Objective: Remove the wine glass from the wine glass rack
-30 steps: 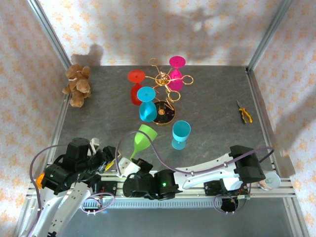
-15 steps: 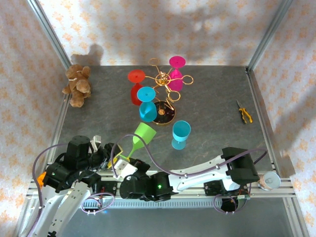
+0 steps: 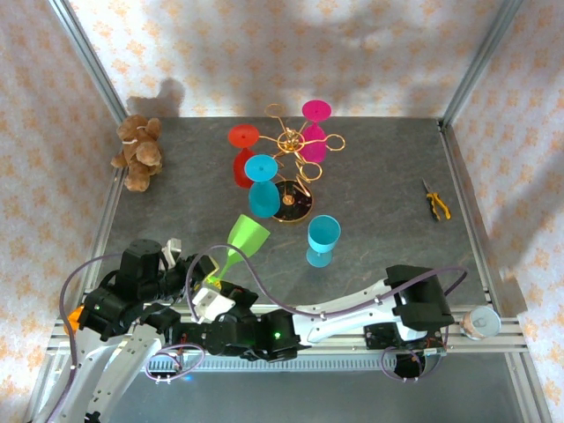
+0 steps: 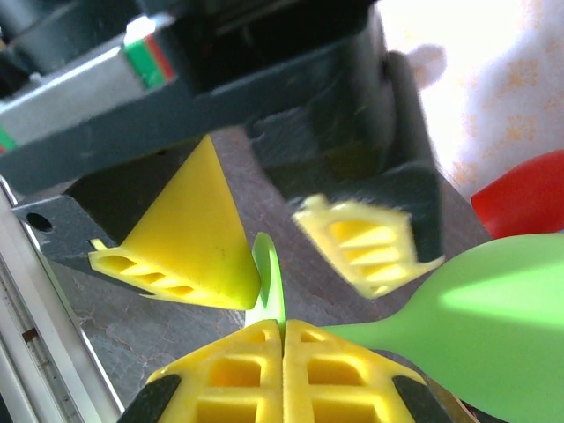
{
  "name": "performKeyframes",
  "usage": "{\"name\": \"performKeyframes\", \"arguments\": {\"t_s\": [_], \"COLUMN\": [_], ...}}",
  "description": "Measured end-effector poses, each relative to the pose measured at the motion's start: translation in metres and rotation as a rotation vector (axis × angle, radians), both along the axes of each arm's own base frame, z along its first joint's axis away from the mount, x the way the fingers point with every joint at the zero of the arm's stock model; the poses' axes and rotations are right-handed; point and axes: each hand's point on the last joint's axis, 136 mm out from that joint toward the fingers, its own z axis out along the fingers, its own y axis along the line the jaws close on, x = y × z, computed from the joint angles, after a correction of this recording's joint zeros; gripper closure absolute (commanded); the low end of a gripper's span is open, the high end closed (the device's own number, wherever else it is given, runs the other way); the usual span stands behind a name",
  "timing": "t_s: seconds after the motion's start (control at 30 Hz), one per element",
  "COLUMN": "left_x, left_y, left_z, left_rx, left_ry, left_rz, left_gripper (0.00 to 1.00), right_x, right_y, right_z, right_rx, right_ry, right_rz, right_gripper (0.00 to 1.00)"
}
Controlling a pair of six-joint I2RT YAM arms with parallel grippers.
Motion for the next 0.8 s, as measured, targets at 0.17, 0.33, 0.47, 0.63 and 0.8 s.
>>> {"name": "performKeyframes", "arguments": {"t_s": [0.17, 0.33, 0.47, 0.63, 0.8], "left_x": [0.000, 0.002, 0.005, 0.008, 0.012], "left_y": [0.000, -0.002, -0.004, -0.008, -0.009], "left_z": [-0.007, -0.005, 0.000, 0.005, 0.002], "left_rx": [0.004, -0.006, -0.022, -0.048, -0.044], "left_ry": [0.016, 0.003, -0.016, -0.037, -0.055], "left_rz": [0.001, -0.001, -0.007, -0.016, -0.022], "left_gripper": [0.69, 0.84, 0.93, 1.00, 1.00], "right_x": [0.000, -0.002, -0.004, -0.006, -0.013], "right_y": [0.002, 0.003, 0.004, 0.002, -0.001], "right_z": [0.005, 0.008, 0.010, 0.014, 0.039], "right_rx": [0.000, -0.006, -0.016, -0.024, 0.049], "right_ry": [-0.011, -0.015, -0.014, -0.005, 0.034], "right_rz": [0.008, 0.027, 0.053, 0.075, 0.116], "right_gripper": [1.00, 1.00, 1.00, 1.00, 1.00]}}
